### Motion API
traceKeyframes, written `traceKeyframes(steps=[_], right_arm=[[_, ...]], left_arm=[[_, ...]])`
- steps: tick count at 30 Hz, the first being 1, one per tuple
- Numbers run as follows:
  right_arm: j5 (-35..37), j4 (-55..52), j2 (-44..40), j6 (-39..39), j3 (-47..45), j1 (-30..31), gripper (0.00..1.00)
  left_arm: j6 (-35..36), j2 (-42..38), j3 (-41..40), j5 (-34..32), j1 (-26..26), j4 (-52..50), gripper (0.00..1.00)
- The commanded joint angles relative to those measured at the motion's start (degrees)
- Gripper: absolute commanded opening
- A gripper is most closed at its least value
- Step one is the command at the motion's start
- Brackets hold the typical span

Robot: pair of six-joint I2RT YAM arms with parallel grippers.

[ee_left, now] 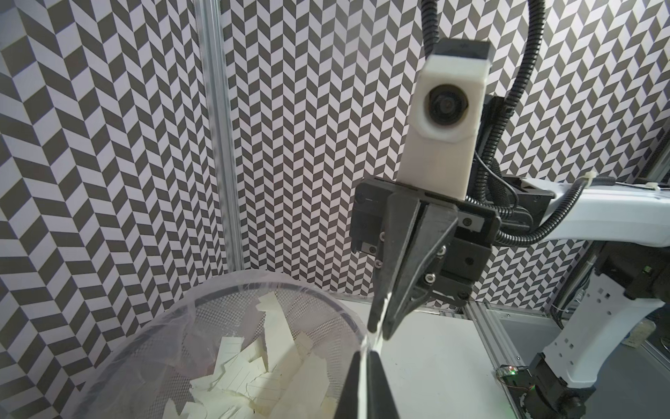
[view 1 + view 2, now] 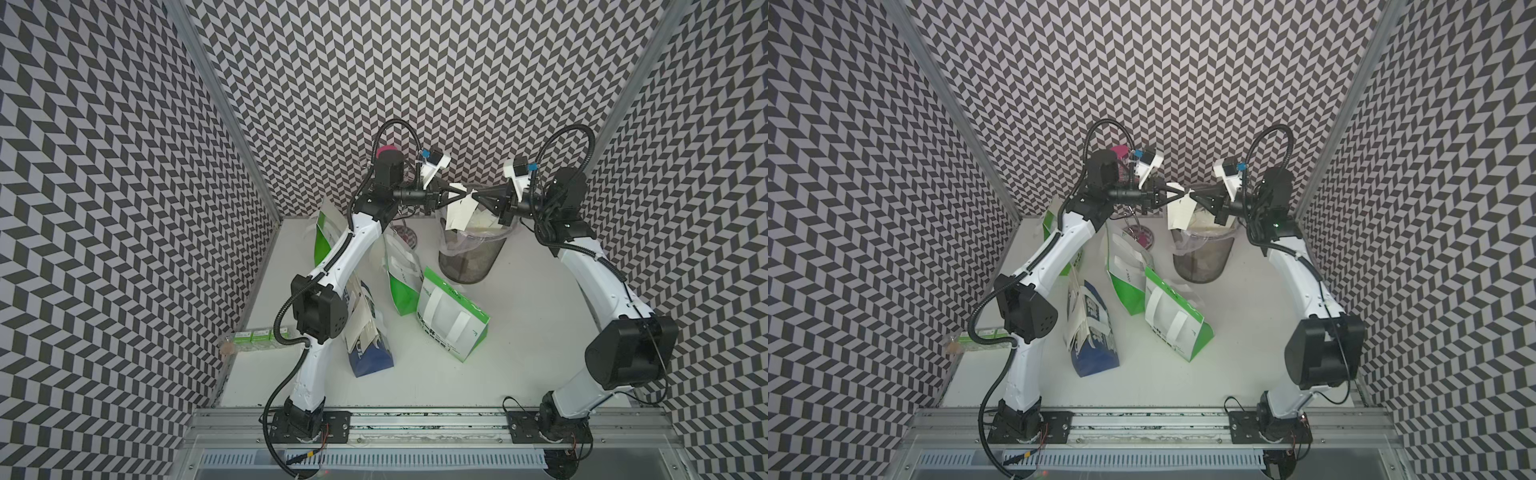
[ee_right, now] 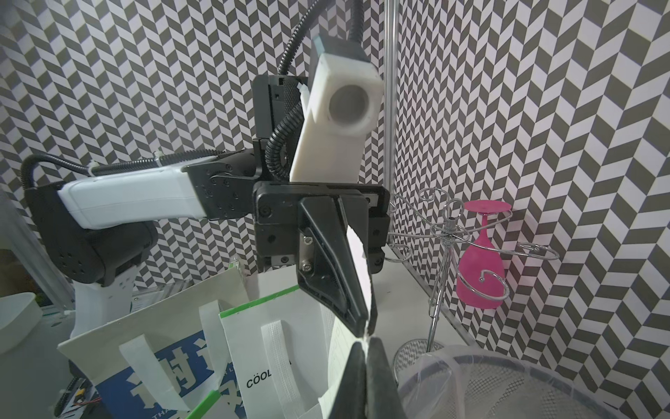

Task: Shred takeout receipts and throw away
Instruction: Shred the takeout receipt.

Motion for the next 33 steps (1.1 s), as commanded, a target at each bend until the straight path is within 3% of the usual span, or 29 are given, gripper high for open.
traceKeyframes(steps=[1, 18, 21, 28, 33], right_arm=[[-1.2, 2.9, 1.1, 0.5, 2.1, -0.2, 0.00], [-2.7, 4.2, 1.5, 1.8, 3.0, 0.1, 0.00], [-2.2, 4.2, 1.7, 1.7, 3.1, 0.2, 0.00], [0.0, 2.8, 2.4, 0.3, 4.2, 0.7, 0.00], [-0.8, 3.9, 3.0, 1.4, 4.8, 0.8, 0.00]], left_arm=[[-1.0, -0.2, 0.4, 1.6, -0.1, 0.7, 0.05], [0.0, 0.3, 0.8, 1.6, -0.1, -1.2, 0.09], [0.1, 0.5, 0.8, 1.6, -0.2, -1.5, 0.00], [-0.4, 0.9, 1.5, 1.6, -0.3, -1.4, 0.11], [-0.4, 1.1, 1.5, 3.3, -0.3, -1.6, 0.11]])
